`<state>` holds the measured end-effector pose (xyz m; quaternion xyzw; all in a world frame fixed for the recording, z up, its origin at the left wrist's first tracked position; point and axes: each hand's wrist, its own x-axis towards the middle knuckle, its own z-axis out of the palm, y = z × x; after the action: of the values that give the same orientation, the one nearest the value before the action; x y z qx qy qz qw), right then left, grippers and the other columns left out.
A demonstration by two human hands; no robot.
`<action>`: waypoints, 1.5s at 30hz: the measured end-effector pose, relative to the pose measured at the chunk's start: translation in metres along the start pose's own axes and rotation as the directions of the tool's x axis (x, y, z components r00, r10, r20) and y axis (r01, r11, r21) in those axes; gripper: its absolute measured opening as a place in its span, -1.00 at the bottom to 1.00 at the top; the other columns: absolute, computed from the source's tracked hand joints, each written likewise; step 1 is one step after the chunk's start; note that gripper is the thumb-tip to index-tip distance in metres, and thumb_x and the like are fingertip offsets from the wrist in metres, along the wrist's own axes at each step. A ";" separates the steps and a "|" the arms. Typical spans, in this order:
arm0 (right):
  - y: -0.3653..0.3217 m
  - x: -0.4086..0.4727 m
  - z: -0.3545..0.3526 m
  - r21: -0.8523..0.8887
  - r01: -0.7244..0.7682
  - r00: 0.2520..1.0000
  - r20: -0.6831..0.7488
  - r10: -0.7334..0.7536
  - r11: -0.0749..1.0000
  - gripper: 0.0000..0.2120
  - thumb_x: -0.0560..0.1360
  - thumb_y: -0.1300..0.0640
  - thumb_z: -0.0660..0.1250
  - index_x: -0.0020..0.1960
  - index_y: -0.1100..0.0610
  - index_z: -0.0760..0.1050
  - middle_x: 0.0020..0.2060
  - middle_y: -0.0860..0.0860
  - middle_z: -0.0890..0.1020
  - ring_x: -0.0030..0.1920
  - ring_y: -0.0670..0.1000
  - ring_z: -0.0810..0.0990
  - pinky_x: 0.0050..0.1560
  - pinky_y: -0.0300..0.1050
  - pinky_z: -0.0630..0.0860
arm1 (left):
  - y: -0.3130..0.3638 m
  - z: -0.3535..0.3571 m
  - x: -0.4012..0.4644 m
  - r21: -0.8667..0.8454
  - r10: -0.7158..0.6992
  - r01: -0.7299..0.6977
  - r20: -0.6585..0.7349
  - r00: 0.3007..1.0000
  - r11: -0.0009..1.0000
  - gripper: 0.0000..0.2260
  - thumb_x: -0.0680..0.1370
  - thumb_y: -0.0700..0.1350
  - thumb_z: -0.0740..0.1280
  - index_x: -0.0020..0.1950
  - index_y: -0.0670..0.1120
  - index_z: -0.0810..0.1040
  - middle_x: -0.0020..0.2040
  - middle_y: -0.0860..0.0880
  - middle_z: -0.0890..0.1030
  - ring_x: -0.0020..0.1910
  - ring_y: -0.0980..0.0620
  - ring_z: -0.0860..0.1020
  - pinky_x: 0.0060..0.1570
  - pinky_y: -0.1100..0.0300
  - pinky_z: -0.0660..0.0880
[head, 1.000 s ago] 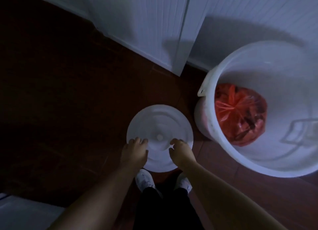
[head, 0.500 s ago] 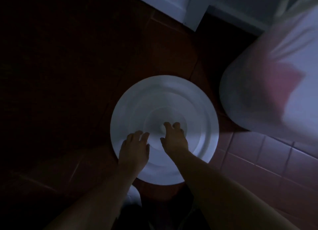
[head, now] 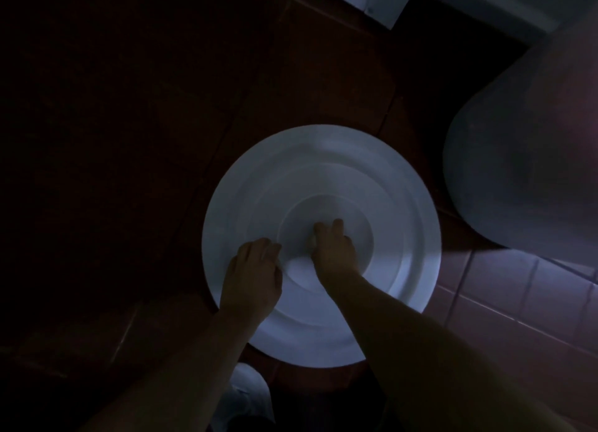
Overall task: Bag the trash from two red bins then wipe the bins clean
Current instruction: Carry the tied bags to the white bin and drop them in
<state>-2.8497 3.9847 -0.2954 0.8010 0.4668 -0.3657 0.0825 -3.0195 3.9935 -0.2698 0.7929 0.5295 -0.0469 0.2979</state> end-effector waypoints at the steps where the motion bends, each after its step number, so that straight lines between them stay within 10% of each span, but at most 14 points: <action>1: -0.002 -0.001 -0.001 0.002 0.001 1.000 -0.001 0.000 1.000 -0.61 0.58 0.25 0.24 0.39 0.08 0.32 0.37 0.22 0.23 0.12 0.28 0.52 0.07 0.15 0.55 | -0.001 -0.002 0.000 0.005 -0.004 0.004 0.005 1.000 1.000 -0.66 0.56 -0.19 0.30 0.34 -0.15 0.52 0.28 -0.13 0.53 0.29 -0.15 0.45 0.21 -0.08 0.46; 29: -0.030 -0.036 -0.027 -0.027 0.054 0.999 0.003 -0.054 0.998 -0.57 0.59 0.19 0.27 0.41 0.01 0.28 0.34 0.19 0.20 0.09 0.29 0.51 0.02 0.15 0.57 | 0.010 -0.026 -0.018 0.133 -0.036 0.044 -0.060 0.998 0.990 -0.66 0.55 -0.13 0.28 0.33 -0.10 0.51 0.30 -0.12 0.49 0.29 -0.16 0.42 0.18 -0.09 0.46; 45: -0.178 -0.260 -0.309 -0.010 0.212 0.976 -0.051 -0.212 0.977 -0.56 0.60 0.18 0.26 0.43 0.02 0.26 0.34 0.18 0.21 0.10 0.30 0.53 0.01 0.11 0.52 | 0.122 -0.355 -0.116 0.329 0.203 -0.075 -0.373 0.906 0.941 -0.73 0.56 -0.16 0.29 0.23 -0.18 0.58 0.31 -0.24 0.52 0.23 -0.26 0.49 0.18 -0.13 0.44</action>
<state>-2.9137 4.0502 0.1369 0.7555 0.5526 -0.3505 0.0327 -3.0498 4.0523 0.1173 0.8581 0.5069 0.0565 0.0585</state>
